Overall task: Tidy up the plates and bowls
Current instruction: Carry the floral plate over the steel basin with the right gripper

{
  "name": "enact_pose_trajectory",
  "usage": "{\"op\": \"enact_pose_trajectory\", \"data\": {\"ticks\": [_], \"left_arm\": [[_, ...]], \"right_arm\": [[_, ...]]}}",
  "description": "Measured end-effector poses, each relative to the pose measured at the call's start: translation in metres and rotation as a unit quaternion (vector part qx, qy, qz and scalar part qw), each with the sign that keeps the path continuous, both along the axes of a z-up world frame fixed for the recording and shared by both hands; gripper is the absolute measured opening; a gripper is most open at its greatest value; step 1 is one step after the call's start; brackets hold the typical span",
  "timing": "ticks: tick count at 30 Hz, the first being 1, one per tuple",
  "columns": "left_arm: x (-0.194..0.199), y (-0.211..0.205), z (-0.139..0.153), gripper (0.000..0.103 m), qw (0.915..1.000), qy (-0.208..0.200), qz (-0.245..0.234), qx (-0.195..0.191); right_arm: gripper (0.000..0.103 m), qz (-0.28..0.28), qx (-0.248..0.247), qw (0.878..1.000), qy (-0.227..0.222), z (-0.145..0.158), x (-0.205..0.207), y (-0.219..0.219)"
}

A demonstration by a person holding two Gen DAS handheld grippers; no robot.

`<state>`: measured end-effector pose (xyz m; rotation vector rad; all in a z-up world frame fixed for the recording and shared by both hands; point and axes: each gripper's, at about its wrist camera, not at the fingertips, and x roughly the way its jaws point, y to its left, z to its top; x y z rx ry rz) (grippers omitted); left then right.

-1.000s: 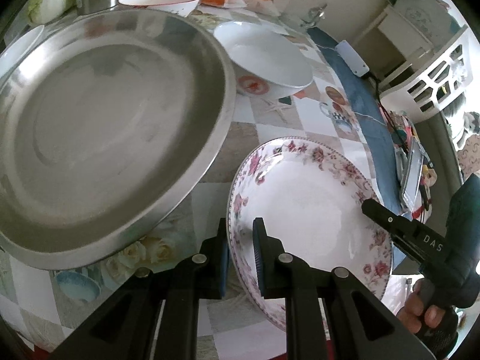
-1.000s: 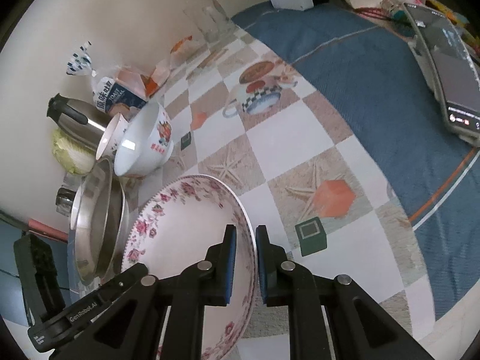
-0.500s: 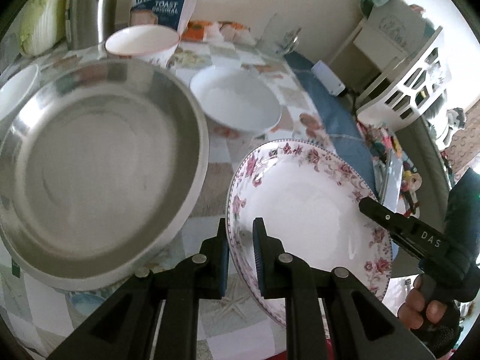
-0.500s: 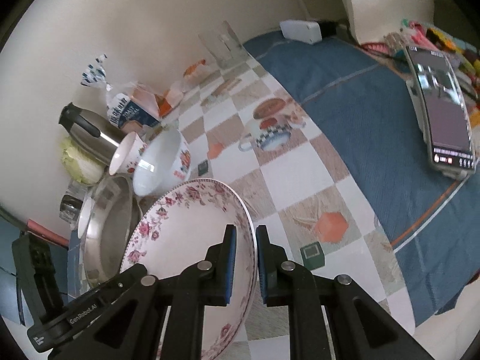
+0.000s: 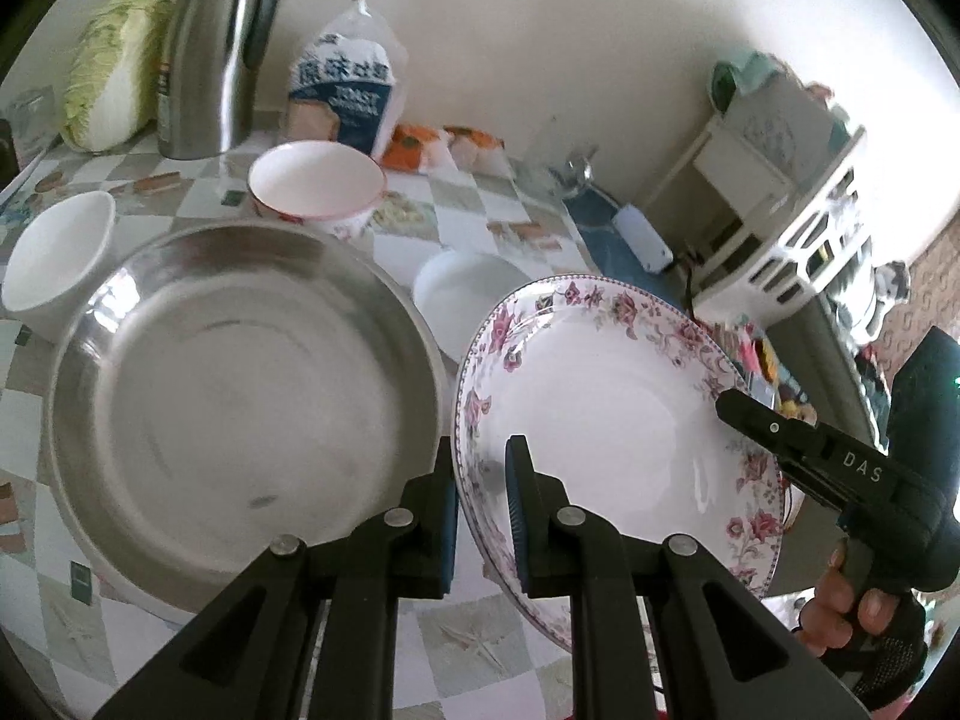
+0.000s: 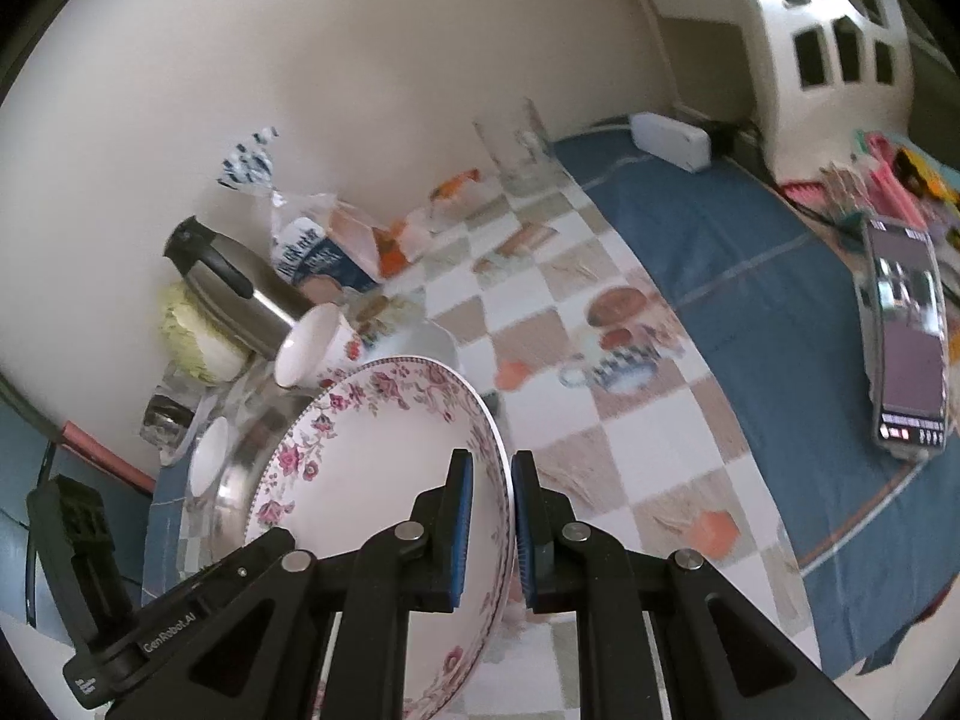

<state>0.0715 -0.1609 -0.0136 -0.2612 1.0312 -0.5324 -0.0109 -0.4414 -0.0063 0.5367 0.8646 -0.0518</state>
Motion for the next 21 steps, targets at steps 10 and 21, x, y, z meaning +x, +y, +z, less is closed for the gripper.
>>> {"op": "enact_pose_trajectory", "data": {"ticks": [10,21], "left_arm": [[0.022,0.057,0.013,0.015,0.9976,-0.006,0.055,-0.042],[0.042,0.121,0.014,0.015,0.9914,-0.010,0.119,-0.052]], "right_arm": [[0.014,0.042,-0.004,0.999,-0.020,0.025,0.037,0.048],[0.014,0.090,0.006,0.996,-0.025,0.025,0.070,0.107]]}}
